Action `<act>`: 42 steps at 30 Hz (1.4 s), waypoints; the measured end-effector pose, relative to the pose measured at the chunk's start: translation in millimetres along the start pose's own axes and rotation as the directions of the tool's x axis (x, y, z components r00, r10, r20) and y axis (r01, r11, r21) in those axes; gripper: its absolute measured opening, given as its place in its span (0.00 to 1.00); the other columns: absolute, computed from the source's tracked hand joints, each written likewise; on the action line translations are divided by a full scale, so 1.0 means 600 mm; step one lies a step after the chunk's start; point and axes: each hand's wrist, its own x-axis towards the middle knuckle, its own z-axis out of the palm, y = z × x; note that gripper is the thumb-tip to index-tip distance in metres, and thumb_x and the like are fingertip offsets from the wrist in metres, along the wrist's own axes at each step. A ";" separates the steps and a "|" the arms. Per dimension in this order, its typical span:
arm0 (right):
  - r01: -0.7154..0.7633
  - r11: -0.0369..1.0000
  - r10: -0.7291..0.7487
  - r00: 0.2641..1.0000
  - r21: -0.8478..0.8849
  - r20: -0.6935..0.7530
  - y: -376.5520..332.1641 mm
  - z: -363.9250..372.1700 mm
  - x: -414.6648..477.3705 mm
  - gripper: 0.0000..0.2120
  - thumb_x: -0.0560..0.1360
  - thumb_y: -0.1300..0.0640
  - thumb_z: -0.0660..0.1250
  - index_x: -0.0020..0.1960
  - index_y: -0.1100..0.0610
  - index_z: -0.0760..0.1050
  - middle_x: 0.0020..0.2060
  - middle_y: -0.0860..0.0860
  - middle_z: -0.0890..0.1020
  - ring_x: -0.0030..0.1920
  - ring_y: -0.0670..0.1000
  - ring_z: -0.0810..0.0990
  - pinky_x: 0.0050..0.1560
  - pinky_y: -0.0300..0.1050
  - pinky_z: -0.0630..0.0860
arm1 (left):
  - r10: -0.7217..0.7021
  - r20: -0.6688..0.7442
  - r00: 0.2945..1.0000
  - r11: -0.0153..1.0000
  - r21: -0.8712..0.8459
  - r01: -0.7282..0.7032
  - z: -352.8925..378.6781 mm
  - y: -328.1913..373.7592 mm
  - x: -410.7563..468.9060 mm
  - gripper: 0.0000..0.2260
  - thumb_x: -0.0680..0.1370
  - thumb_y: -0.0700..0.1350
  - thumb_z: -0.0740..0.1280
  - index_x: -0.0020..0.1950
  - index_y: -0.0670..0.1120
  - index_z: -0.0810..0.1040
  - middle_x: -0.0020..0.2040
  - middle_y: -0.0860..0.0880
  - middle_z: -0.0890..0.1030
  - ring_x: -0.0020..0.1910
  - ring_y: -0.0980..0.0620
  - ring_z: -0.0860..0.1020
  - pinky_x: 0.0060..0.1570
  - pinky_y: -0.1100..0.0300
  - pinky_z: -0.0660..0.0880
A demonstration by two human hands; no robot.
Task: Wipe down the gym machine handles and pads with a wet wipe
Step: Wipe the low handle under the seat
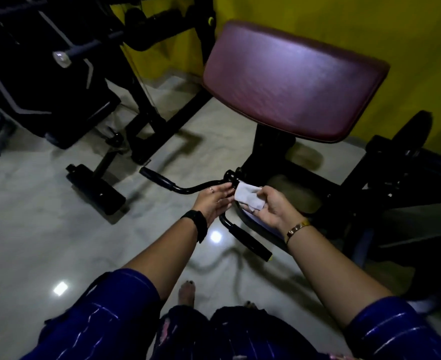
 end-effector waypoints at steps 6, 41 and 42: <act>0.076 0.986 -0.046 0.979 0.150 -0.197 0.034 -0.022 0.027 0.16 0.79 0.68 0.51 0.65 0.68 0.65 0.61 0.65 0.72 0.51 0.62 0.77 0.32 0.48 0.82 | -0.081 0.153 0.985 0.934 0.356 0.022 -0.019 -0.019 0.094 0.13 0.82 0.37 0.59 0.65 0.40 0.77 0.55 0.45 0.78 0.51 0.51 0.76 0.42 0.68 0.70; -0.207 -0.383 -0.569 0.821 -0.901 0.053 0.319 -0.047 0.096 0.34 0.76 0.66 0.55 0.79 0.58 0.46 0.78 0.55 0.51 0.78 0.55 0.48 0.73 0.53 0.37 | -0.394 0.605 0.692 -0.496 0.494 -0.714 -0.141 -0.125 0.202 0.41 0.80 0.57 0.60 0.79 0.41 0.37 0.80 0.42 0.39 0.79 0.44 0.40 0.76 0.52 0.45; -0.243 -0.386 -0.584 0.811 -0.890 0.032 0.328 -0.057 0.086 0.36 0.73 0.66 0.56 0.79 0.58 0.47 0.78 0.55 0.53 0.78 0.55 0.50 0.74 0.55 0.40 | -0.397 0.601 0.694 -0.504 0.490 -0.712 -0.140 -0.124 0.201 0.41 0.80 0.57 0.60 0.79 0.41 0.37 0.80 0.42 0.40 0.79 0.44 0.41 0.76 0.52 0.45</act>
